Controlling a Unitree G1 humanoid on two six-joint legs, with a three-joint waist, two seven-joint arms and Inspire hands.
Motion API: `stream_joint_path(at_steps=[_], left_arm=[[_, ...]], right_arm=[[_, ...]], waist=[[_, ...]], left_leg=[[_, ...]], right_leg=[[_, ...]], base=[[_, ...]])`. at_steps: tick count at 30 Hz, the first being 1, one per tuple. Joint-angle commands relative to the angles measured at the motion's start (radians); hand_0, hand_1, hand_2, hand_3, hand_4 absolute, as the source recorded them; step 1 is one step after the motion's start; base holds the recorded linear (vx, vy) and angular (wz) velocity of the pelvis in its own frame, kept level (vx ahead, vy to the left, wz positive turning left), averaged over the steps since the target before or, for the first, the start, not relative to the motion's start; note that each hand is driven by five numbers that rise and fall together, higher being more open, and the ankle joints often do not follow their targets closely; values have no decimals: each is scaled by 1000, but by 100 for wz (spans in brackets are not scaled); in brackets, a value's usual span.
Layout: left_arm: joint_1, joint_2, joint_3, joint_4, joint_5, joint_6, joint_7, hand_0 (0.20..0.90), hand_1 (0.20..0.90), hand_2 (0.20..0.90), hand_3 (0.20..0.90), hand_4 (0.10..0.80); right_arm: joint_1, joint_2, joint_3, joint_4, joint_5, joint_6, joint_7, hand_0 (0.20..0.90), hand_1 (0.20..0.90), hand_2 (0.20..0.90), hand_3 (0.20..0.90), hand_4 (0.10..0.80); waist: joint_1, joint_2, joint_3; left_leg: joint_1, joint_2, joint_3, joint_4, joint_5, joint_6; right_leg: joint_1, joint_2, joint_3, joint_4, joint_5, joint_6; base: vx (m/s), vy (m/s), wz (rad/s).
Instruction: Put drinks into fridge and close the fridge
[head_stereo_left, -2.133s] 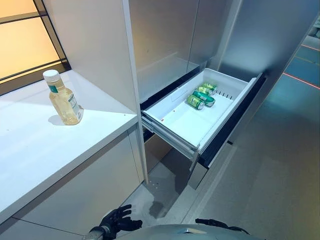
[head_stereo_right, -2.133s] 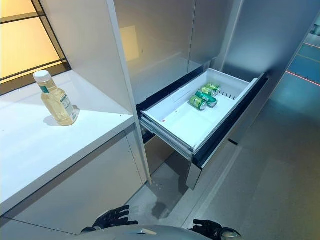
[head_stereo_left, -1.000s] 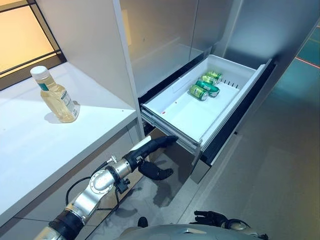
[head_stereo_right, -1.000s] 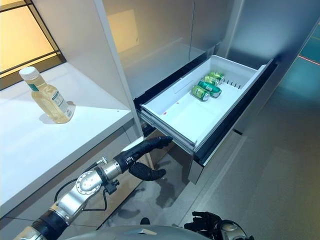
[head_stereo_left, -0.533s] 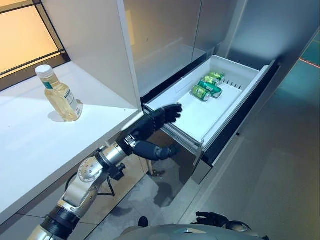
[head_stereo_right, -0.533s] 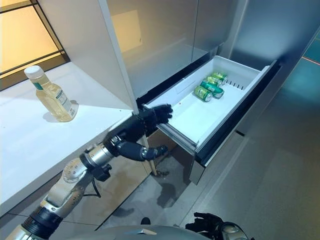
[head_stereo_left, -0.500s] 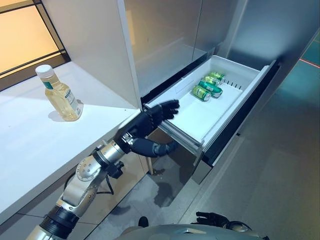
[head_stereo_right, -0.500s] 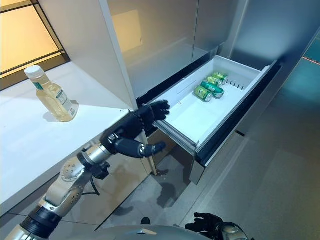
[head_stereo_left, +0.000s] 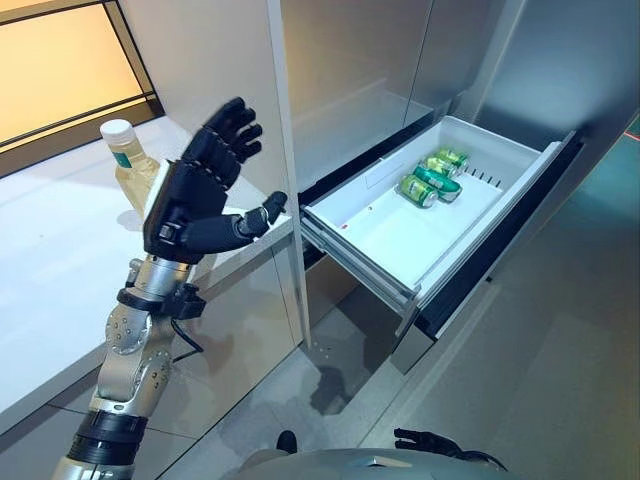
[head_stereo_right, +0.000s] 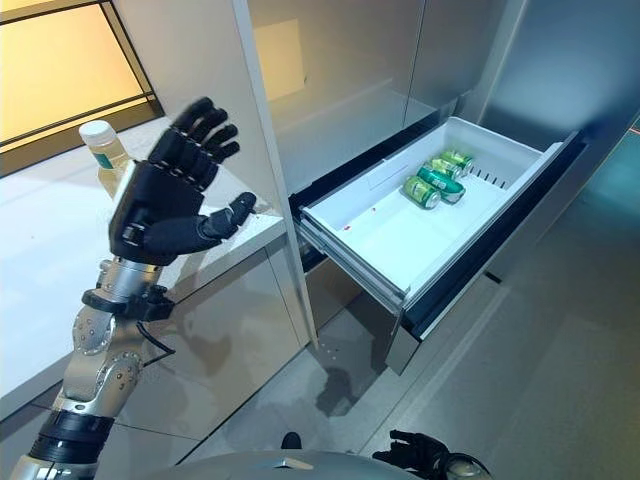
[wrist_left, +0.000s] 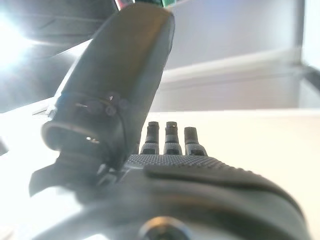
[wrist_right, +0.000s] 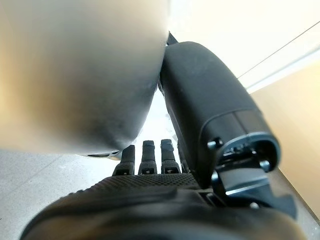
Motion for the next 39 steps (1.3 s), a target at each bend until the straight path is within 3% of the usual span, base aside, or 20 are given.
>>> stream_joint_path(at_steps=[1, 5, 11, 20, 29, 39], left_arm=[[-117, -7, 112, -98, 32, -164, 107, 900, 900, 900, 900, 800], [-111, -12, 159, -75, 156, -217, 277, 900, 900, 900, 900, 800], [-90, -25, 199, -18, 311, -225, 472, 900, 900, 900, 900, 800], [-49, -25, 234, 60, 517, -112, 693, 900, 900, 900, 900, 800], [-30, -16, 245, 115, 557, -2, 778, 900, 900, 900, 900, 800], [-29, -22, 219, 121, 474, 128, 683, 900, 900, 900, 900, 800]], right_arm=[[28, 6, 32, 39, -8, -7, 17, 900, 900, 900, 900, 800], [31, 9, 28, 43, -12, -8, 18, 900, 900, 900, 900, 800], [30, 11, 19, 39, -14, 5, 20, 900, 900, 900, 900, 800], [21, 11, 4, 26, -8, 36, 16, 900, 900, 900, 900, 800], [13, 8, -11, 39, -13, 47, 22, 900, 900, 900, 900, 800], [5, 4, -19, 29, -16, 67, 22, 900, 900, 900, 900, 800]], waist=[[1, -3, -28], [3, -4, -35], [8, -6, -40], [14, -5, -41], [15, -3, -46], [15, 1, -45]], left_leg=[[51, -56, -15, 2, -174, 43], [51, -57, -23, 2, -174, 41], [51, -59, -34, 2, -173, 39], [53, -59, -40, 2, -171, 39], [55, -58, -43, 2, -168, 36], [57, -57, -44, 2, -165, 36]], right_leg=[[-51, 30, 24, 12, 1, 19], [-50, 30, 23, 12, -3, 16], [-47, 31, 22, 11, -5, 12], [-44, 31, 22, 13, -8, 8], [-43, 33, 27, 11, -7, 9], [-41, 35, 29, 12, -6, 9]], base=[[0, 0, 0], [8, -1, 0], [11, -1, 1], [3, 0, 0], [19, -1, 0], [0, 0, 0]])
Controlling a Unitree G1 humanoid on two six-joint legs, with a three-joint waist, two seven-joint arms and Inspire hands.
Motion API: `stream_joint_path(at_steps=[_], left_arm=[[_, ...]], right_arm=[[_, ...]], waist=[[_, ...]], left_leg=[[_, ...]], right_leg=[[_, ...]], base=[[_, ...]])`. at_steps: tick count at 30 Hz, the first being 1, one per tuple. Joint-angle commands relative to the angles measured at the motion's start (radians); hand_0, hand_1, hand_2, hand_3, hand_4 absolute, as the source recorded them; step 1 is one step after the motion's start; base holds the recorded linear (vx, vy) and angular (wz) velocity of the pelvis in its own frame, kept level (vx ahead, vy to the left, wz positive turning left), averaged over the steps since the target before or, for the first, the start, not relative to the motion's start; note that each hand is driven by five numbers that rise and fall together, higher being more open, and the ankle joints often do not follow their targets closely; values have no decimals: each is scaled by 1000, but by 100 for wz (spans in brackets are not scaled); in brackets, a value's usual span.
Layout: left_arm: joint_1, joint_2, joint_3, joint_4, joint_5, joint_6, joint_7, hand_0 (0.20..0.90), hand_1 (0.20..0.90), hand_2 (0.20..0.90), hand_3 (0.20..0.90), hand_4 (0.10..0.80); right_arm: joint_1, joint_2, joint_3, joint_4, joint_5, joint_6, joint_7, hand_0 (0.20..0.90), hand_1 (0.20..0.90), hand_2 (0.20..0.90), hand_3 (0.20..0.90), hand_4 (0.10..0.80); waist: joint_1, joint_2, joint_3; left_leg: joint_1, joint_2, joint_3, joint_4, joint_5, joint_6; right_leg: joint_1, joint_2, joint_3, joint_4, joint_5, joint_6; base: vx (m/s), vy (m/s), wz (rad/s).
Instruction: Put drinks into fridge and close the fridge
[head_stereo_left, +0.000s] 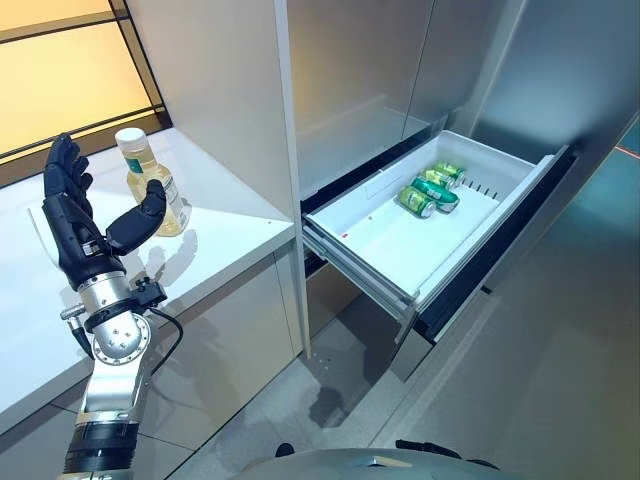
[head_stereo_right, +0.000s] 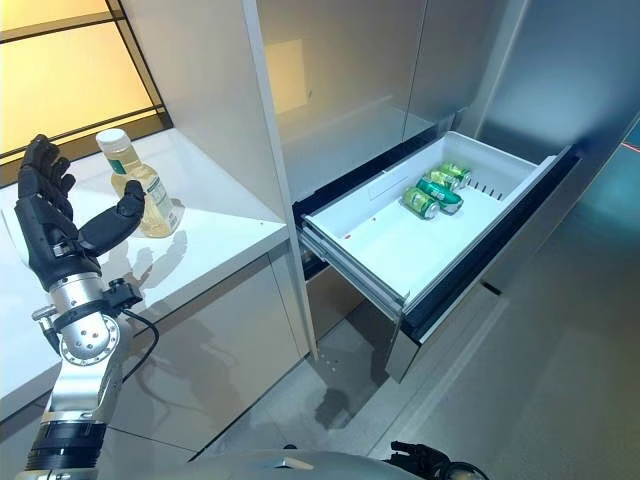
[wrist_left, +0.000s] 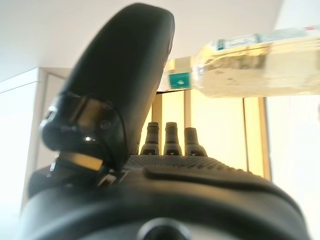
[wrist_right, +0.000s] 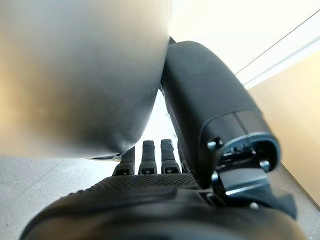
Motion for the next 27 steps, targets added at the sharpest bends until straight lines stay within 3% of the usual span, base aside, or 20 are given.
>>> stream_joint_path(at_steps=[1, 7, 11, 27], left_arm=[[-74, 47, 63, -36, -17, -17, -47, 900, 900, 900, 900, 800], [-87, 49, 34, -46, -65, 66, -98, 900, 900, 900, 900, 800], [-99, 62, 21, -38, -34, 101, -61, 900, 900, 900, 900, 800], [-144, 78, 7, -17, -37, 133, -45, 900, 900, 900, 900, 800]], right_arm=[[-6, -7, 23, 14, -14, 20, 17, 900, 900, 900, 900, 800], [-11, -10, 22, 16, -11, 26, 17, 900, 900, 900, 900, 800], [-15, -11, 23, 12, -9, 33, 15, 900, 900, 900, 900, 800], [-15, -9, 28, 16, -14, 37, 14, 900, 900, 900, 900, 800]], waist=[[6, -2, -5], [4, 2, -3], [1, 3, -5], [-11, 5, -9]], left_leg=[[56, -56, -37, 5, -165, 36], [59, -53, -30, 5, -164, 35], [58, -53, -29, 5, -163, 36], [63, -52, -22, 5, -166, 37]], right_leg=[[-45, 35, 32, 17, -6, 10], [-43, 34, 28, 17, -4, 12], [-44, 35, 29, 17, -3, 14], [-44, 36, 37, 17, -3, 16]], base=[[0, 0, 0], [0, 0, 0], [0, 0, 0], [0, 0, 0]])
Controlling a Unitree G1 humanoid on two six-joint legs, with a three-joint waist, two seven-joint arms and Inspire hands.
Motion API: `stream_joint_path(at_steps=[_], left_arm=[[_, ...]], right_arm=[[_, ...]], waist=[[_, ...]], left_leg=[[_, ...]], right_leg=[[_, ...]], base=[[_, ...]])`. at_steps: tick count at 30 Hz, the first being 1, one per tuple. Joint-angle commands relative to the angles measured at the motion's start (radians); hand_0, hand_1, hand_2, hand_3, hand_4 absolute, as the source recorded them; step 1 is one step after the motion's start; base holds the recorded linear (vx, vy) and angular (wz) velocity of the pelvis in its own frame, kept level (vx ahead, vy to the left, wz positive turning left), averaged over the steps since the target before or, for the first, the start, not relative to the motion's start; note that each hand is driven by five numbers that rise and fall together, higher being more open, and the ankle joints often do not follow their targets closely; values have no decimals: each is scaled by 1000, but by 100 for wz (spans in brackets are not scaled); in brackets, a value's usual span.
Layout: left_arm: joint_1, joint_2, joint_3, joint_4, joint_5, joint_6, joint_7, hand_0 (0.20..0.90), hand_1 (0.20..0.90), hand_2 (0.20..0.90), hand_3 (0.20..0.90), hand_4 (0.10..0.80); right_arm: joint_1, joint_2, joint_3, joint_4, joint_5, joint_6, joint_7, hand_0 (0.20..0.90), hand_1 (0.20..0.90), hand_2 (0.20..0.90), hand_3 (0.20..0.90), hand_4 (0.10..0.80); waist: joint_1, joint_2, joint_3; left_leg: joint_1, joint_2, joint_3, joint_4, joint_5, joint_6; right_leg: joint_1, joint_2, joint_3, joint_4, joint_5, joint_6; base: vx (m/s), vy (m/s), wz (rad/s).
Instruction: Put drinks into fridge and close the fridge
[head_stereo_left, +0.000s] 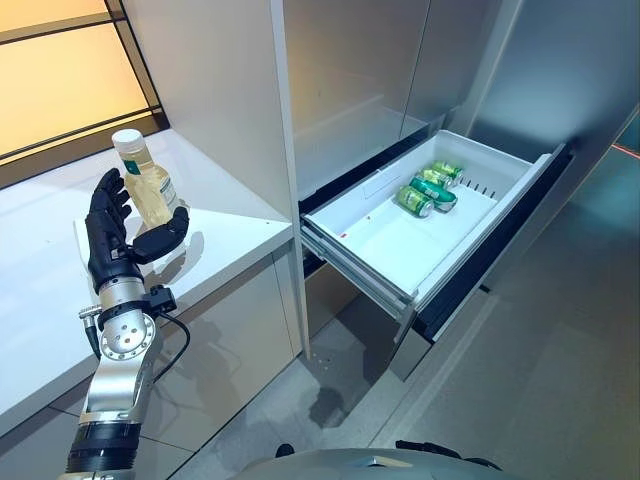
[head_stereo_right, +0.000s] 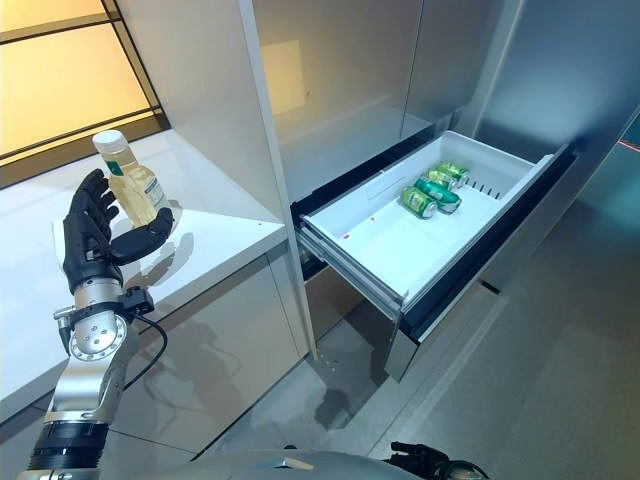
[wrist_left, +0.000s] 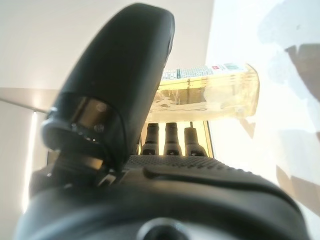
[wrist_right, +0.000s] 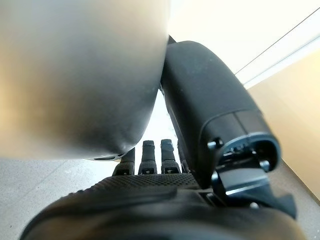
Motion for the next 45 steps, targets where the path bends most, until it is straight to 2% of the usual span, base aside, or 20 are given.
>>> stream_joint_path(at_steps=[1, 28, 37, 45], left_arm=[[-147, 84, 18, -18, 18, -67, 14, 900, 900, 900, 900, 800], [-285, 145, -15, 86, -65, 41, -11, 900, 900, 900, 900, 800], [-319, 166, -11, 163, -105, 44, -28, 900, 900, 900, 900, 800], [-350, 162, -6, 210, -174, 5, -39, 900, 900, 900, 900, 800]], right_arm=[[-8, -8, 31, 20, -12, 14, 13, 900, 900, 900, 900, 800], [7, -10, 50, 37, -43, -4, 10, 900, 900, 900, 900, 800], [9, -12, 55, 45, -50, -12, 11, 900, 900, 900, 900, 800], [10, -15, 61, 54, -60, -16, 17, 900, 900, 900, 900, 800]], waist=[[-4, 4, -9], [-42, 15, -30], [-50, 17, -34], [-58, 19, -38]], left_leg=[[62, -52, -24, 5, -166, 37], [73, -49, 0, 5, -173, 40], [75, -49, 6, 5, -175, 39], [79, -49, 8, 5, -177, 40]], right_leg=[[-44, 36, 34, 17, -3, 16], [-45, 37, 50, 18, -4, 24], [-46, 38, 53, 19, -4, 25], [-44, 39, 59, 19, -5, 25]], base=[[0, 0, 0], [0, 0, 0], [4, -1, -2], [13, 1, -3]])
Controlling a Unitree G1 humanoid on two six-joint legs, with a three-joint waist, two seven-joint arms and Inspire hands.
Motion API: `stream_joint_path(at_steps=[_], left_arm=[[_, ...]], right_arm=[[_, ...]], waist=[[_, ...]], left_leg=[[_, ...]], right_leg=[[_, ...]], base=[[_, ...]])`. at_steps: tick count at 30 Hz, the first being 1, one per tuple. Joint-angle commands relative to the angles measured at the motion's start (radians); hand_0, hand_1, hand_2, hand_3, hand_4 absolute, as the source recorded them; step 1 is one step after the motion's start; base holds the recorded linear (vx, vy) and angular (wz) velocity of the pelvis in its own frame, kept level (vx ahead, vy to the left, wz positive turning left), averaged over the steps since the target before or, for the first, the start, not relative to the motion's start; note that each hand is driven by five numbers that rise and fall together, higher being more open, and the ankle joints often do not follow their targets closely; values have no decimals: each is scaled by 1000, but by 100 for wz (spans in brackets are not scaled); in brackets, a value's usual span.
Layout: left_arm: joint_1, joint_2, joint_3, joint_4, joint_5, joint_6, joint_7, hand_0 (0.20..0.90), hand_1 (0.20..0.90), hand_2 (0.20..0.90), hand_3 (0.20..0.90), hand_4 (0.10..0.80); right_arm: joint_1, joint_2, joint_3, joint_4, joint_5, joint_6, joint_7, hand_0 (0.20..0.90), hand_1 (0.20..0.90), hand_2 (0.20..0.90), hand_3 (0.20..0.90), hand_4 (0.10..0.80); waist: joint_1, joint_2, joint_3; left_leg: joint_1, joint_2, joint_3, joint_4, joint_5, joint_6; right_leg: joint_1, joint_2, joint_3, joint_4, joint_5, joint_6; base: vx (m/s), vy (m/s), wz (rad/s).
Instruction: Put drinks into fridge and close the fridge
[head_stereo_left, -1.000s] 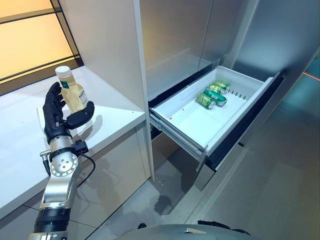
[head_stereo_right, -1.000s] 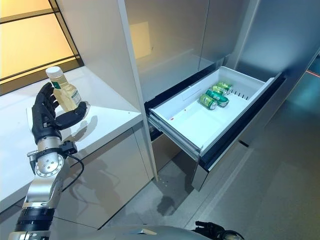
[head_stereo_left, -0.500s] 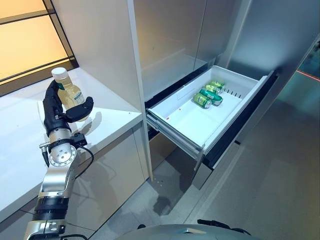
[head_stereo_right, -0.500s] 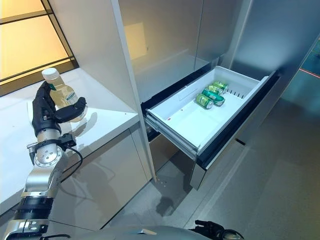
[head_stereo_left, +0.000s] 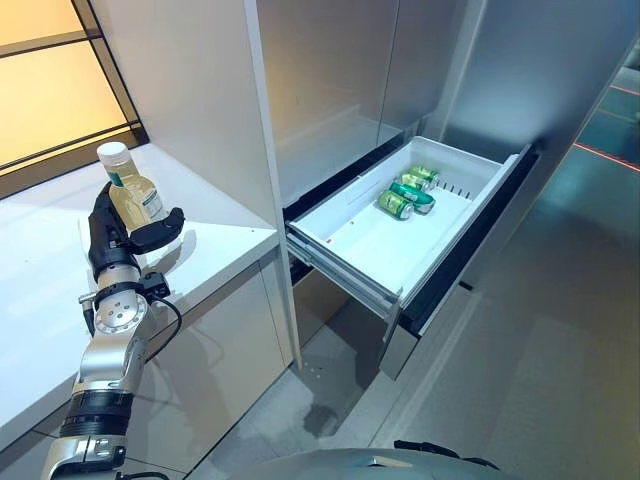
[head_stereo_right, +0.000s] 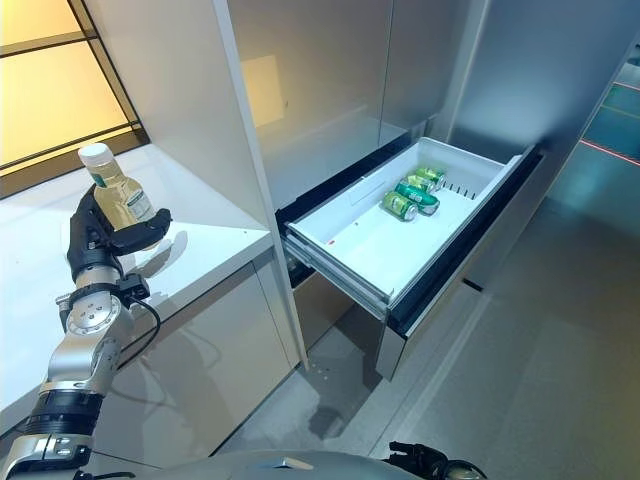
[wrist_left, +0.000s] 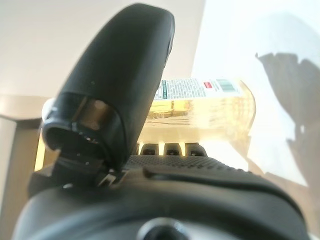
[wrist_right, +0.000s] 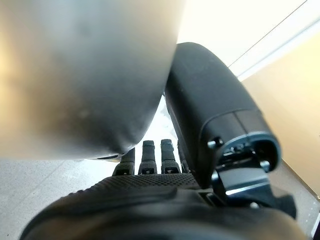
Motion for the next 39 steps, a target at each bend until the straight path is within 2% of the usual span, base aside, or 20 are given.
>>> stream_joint_path(at_steps=[1, 6, 7, 8, 9, 10, 11, 12, 28, 33, 36, 39], left_arm=[[-225, 77, 6, 50, -31, -121, -17, 900, 900, 900, 900, 800], [-243, 74, 11, 71, -62, -146, -17, 900, 900, 900, 900, 800], [-246, 74, 13, 76, -65, -151, -19, 794, 794, 794, 776, 676], [-249, 74, 15, 79, -67, -160, -12, 754, 754, 754, 730, 630], [-252, 74, 16, 82, -67, -169, -8, 592, 592, 592, 540, 440], [-255, 74, 17, 82, -66, -168, -8, 498, 498, 498, 431, 331], [-256, 74, 17, 82, -68, -172, -5, 432, 432, 432, 354, 254], [-260, 72, 16, 85, -63, -182, 0, 300, 300, 300, 200, 100], [-273, 69, 23, 82, -41, -240, 10, 300, 300, 300, 200, 100], [-284, 81, 24, 71, -44, -240, 3, 300, 300, 300, 200, 100], [-288, 94, 19, 54, -56, -242, -6, 300, 300, 300, 200, 100], [-291, 103, 6, 18, -80, -236, -13, 300, 300, 300, 200, 100]], right_arm=[[13, -21, 61, 45, -51, -7, 16, 900, 900, 900, 900, 800], [15, -22, 66, 47, -52, -10, 18, 900, 900, 900, 900, 800], [14, -22, 66, 48, -52, -10, 18, 900, 900, 900, 900, 800], [15, -22, 66, 48, -55, -10, 20, 900, 900, 900, 900, 800], [16, -22, 65, 49, -57, -11, 20, 900, 900, 900, 900, 800], [15, -23, 66, 48, -57, -10, 21, 900, 900, 900, 900, 800], [15, -23, 65, 49, -59, -11, 21, 900, 900, 900, 900, 800], [14, -23, 67, 51, -59, -13, 20, 900, 900, 900, 900, 800], [15, -27, 73, 51, -74, -20, 20, 900, 900, 900, 900, 800], [10, -37, 92, 56, -173, -34, 20, 900, 900, 900, 900, 800], [2, -52, 145, 47, -309, -79, 17, 900, 900, 900, 900, 800], [-11, -69, 209, 0, -370, -127, 21, 900, 900, 900, 900, 800]], waist=[[-10, 24, -22], [-15, 25, -25], [-15, 25, -25], [-17, 24, -26], [-18, 24, -27], [-19, 25, -27], [-19, 25, -27], [-20, 25, -27], [-22, 21, -32], [-19, 21, -33], [-12, 21, -33], [-4, 19, -31]], left_leg=[[53, -53, -22, 7, -175, 40], [54, -52, -20, 7, -176, 39], [54, -52, -19, 7, -177, 39], [55, -52, -18, 7, -177, 39], [55, -52, -19, 7, -177, 39], [55, -52, -18, 7, -177, 38], [55, -51, -17, 7, -177, 38], [55, -52, -18, 7, -177, 39], [54, -51, -18, 7, -178, 37], [51, -51, -18, 7, -177, 36], [49, -51, -21, 7, -178, 36], [46, -51, -26, 7, -175, 34]], right_leg=[[-55, 39, 29, 19, -6, 25], [-56, 38, 30, 20, -6, 26], [-56, 39, 30, 20, -6, 26], [-55, 39, 31, 20, -6, 26], [-55, 39, 32, 20, -7, 25], [-56, 39, 32, 20, -6, 26], [-56, 39, 32, 20, -6, 26], [-56, 39, 33, 20, -7, 25], [-58, 37, 33, 20, -6, 26], [-60, 37, 32, 19, -5, 27], [-60, 35, 28, 16, -4, 29], [-61, 33, 24, 15, -2, 29]], base=[[0, 0, 0], [0, 0, 0], [0, 0, 0], [0, 0, 0], [0, 0, 0], [0, 0, 0], [0, 0, 0], [0, 0, 0], [0, -1, -2], [0, 0, 0], [0, 0, 0], [0, 0, 0]])
